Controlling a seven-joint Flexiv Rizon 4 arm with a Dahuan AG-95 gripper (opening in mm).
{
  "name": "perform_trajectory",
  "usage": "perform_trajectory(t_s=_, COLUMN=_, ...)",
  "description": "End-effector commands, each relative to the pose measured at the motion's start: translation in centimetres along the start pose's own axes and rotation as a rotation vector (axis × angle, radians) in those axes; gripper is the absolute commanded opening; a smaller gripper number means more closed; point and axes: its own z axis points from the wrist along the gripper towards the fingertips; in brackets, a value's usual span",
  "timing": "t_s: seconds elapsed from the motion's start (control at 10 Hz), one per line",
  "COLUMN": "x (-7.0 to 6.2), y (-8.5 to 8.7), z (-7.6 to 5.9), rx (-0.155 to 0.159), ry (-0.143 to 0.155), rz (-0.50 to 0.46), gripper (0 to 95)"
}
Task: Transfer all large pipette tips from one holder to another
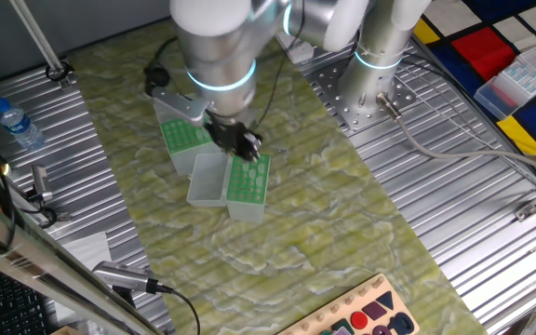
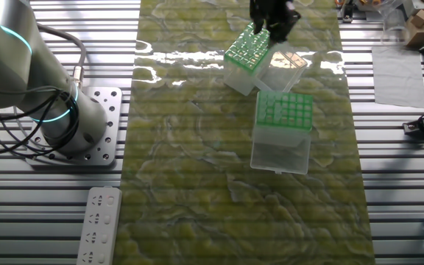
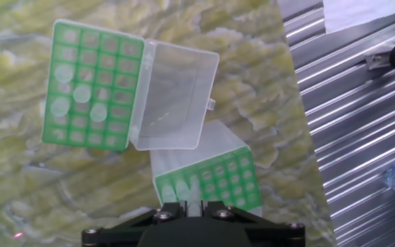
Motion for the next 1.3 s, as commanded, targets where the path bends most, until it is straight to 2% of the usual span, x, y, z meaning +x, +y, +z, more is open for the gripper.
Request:
perform_trajectory(t_s=0.1, x=0.3, y=3.1, z=2.3, rx=-0.059, ry=-0.026, rz=0.157, gripper=38.0)
perform_trajectory(t_s=0.6, x=1.2, y=1.3, z=2.3, rx=-0.053, ry=-0.031, rz=0.047, gripper=38.0)
perform_trajectory(t_s=1.3, x=1.7, y=-0.3, z=2.8, rx=-0.045, ry=-0.039, rz=0.002, gripper=38.0)
